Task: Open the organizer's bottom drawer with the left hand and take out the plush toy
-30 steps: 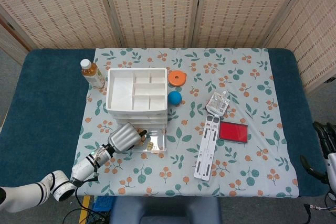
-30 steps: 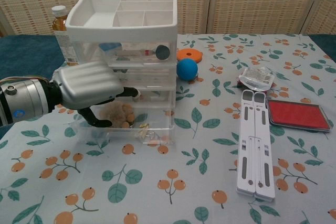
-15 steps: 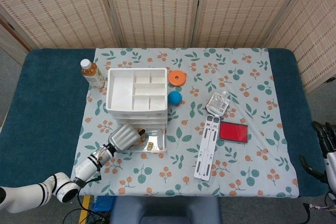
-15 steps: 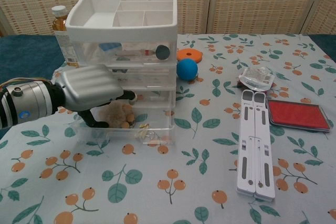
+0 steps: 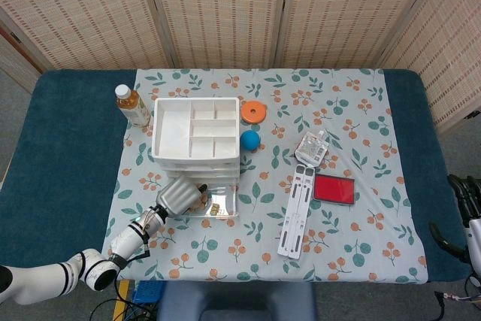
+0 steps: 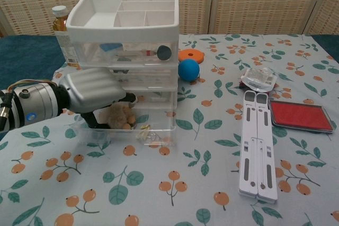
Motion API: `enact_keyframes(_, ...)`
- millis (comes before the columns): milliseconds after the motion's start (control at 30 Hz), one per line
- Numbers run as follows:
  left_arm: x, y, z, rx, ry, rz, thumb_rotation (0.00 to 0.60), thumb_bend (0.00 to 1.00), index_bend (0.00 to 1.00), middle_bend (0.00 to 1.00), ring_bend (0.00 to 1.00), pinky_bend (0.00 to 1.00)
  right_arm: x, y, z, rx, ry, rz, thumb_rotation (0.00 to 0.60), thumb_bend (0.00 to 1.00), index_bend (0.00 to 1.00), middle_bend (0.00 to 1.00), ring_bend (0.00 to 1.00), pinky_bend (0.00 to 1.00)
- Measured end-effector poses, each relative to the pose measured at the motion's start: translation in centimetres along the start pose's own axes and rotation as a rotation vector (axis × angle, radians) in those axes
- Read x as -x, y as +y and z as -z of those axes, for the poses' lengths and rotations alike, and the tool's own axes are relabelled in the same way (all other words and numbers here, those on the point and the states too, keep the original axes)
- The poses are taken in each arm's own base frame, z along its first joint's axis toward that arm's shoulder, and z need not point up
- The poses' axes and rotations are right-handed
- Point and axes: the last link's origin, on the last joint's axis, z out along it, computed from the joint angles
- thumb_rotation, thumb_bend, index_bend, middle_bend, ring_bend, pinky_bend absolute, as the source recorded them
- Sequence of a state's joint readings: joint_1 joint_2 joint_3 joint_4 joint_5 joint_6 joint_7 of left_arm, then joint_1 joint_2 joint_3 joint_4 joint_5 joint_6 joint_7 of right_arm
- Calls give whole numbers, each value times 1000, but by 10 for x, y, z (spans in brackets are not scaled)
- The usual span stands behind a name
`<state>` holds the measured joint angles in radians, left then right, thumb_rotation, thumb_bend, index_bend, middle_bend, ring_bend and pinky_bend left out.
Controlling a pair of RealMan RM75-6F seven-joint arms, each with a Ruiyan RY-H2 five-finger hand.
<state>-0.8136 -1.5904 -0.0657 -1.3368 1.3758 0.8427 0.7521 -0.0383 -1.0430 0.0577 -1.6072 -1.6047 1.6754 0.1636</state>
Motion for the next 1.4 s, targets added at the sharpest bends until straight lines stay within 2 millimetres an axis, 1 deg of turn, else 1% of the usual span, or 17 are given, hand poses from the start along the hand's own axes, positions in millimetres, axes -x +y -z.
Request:
enact_keyframes(333,2,0,-3,16,-17,-11,600,241,336,926,1000,1000,0,1,0,2,1,0,600,340,0,88,15,42)
enact_keyframes(867,2,2,-5,35,29,60,600,241,499,949,1000,1000,0,2,0,7,-2,1,600,341,0,88,15,42)
enact_keyframes(1267,5,0,-9,40,64,112,600,240,572,961,1000,1000,1,1,-2,7,-3,2,600,340,0,88,15,42)
enact_keyframes(1400,5,-1,-9,33,67,146,600,241,582,962,1000,1000,1,1,-2,7,-4,0,600,341,0,88,15,42)
